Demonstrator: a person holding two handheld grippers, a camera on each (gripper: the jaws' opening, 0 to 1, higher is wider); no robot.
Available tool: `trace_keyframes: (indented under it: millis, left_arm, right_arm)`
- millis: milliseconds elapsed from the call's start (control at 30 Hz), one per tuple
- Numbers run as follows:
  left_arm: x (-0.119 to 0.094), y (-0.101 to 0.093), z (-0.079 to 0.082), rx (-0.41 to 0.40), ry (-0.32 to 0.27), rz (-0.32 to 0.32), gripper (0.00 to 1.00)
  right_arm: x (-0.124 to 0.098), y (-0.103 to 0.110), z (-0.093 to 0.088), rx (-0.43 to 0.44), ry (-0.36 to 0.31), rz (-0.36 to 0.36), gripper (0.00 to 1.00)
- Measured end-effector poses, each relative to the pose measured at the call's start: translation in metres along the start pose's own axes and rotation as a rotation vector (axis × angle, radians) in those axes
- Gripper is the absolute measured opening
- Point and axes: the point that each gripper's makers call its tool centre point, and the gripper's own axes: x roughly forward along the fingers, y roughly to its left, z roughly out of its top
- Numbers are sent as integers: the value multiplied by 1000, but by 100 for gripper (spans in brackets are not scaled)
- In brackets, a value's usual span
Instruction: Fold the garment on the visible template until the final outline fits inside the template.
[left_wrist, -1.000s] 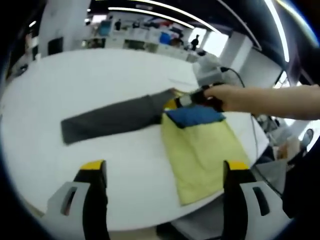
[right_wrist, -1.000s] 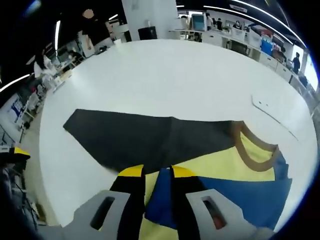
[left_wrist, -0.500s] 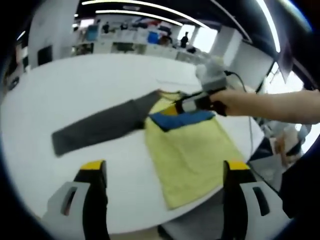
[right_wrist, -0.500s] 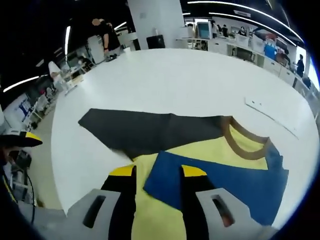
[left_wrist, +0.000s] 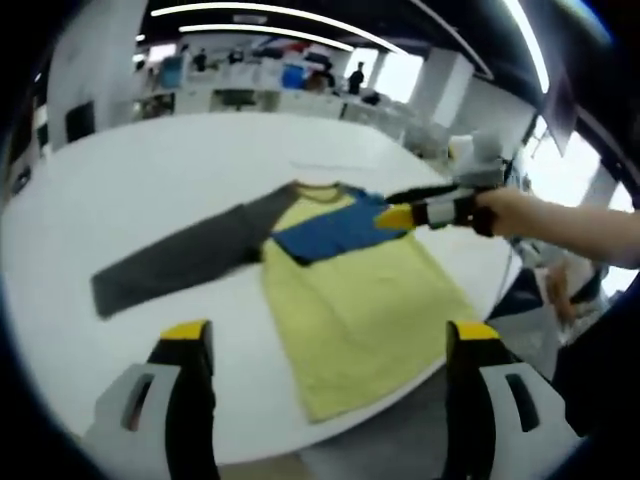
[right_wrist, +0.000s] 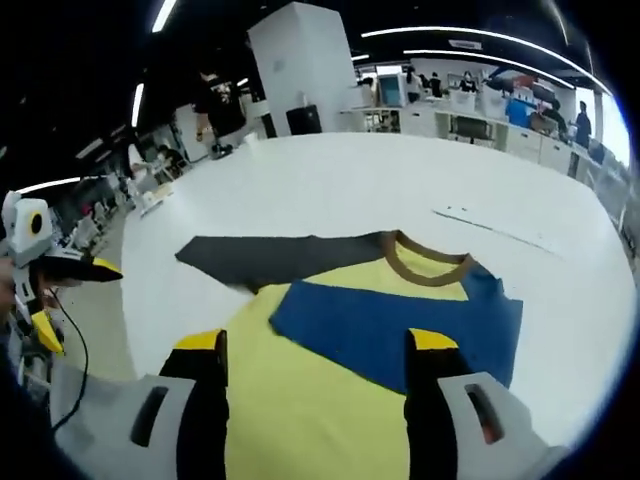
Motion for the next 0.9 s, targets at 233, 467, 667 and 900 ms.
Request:
trace_keyframes:
  millis: [233, 467, 667, 900]
  left_arm:
    - [-2, -6, 6, 20, -4, 7, 93]
    - [-6, -12, 8, 26, -3, 22, 93]
    - [-14, -17, 14, -5, -26, 12, 93]
    - [-20, -13, 15, 0, -22, 35, 93]
  right_arm:
    - [-50, -15, -13, 16, -30, -21, 85]
    - [-94, -19, -21, 43, -64, -24, 100]
    - [-129, -22, -30, 51, -70, -14, 100]
    - [-163, -34, -41, 66, -80, -36, 100]
